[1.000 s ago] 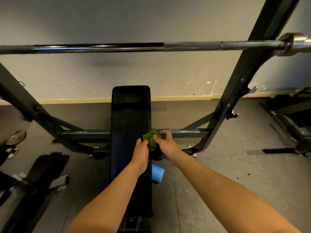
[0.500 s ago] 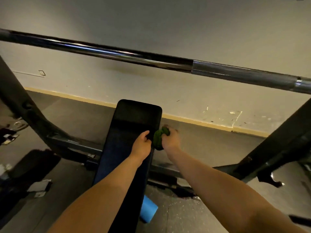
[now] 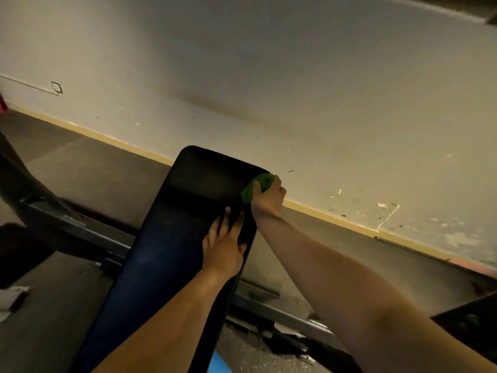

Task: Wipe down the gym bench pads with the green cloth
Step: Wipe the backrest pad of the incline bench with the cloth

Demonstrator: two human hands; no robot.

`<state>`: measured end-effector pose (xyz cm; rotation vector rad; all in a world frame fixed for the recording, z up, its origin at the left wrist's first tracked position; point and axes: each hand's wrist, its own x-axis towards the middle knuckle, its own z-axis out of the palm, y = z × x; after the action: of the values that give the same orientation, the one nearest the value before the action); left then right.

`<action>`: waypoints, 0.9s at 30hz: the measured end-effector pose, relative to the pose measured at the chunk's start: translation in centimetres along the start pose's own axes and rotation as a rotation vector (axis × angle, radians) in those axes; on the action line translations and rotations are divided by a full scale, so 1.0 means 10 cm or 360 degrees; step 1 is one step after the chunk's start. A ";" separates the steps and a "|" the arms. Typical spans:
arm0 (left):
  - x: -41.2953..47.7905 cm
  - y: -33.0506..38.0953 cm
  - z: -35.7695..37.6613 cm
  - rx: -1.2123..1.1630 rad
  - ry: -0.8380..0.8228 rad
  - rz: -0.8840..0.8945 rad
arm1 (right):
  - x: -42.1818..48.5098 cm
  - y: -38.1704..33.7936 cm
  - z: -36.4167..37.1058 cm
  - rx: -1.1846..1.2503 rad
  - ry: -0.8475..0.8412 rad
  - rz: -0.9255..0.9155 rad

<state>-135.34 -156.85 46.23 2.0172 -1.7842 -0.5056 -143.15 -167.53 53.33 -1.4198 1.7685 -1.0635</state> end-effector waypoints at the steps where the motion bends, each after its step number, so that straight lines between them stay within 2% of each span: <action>1: -0.01 0.00 0.00 -0.0001 0.0011 -0.0006 | -0.08 0.08 0.02 -0.0006 0.0031 -0.0018; 8: -0.03 -0.01 0.01 0.0046 0.0022 -0.0021 | -0.45 0.58 0.03 -0.0030 -0.0109 0.0223; 13: -0.05 -0.05 0.05 -0.0069 0.0079 0.0028 | -0.01 0.17 -0.14 0.0070 -0.0066 -0.0121; 16: -0.05 -0.07 0.07 -0.0062 0.0128 0.0035 | 0.12 0.01 0.01 0.0187 -0.0035 -0.0042; 19: -0.05 -0.09 0.10 -0.0051 0.0135 0.0016 | -0.03 0.20 0.13 0.0210 0.0056 -0.0031; 21: -0.06 -0.09 0.10 -0.0028 0.0138 0.0007 | -0.21 0.37 0.16 0.0203 0.0027 0.0008; 25: -0.06 -0.06 0.07 -0.0052 0.0082 -0.0007 | -0.56 0.61 0.12 0.0310 -0.0067 0.0279; 27: -0.06 -0.06 0.06 -0.0034 0.0069 -0.0008 | -0.70 0.67 0.07 0.0256 -0.0132 0.0241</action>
<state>-135.22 -156.19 45.46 2.0038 -1.7416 -0.4763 -144.15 -160.24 47.03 -1.1958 1.6633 -1.0269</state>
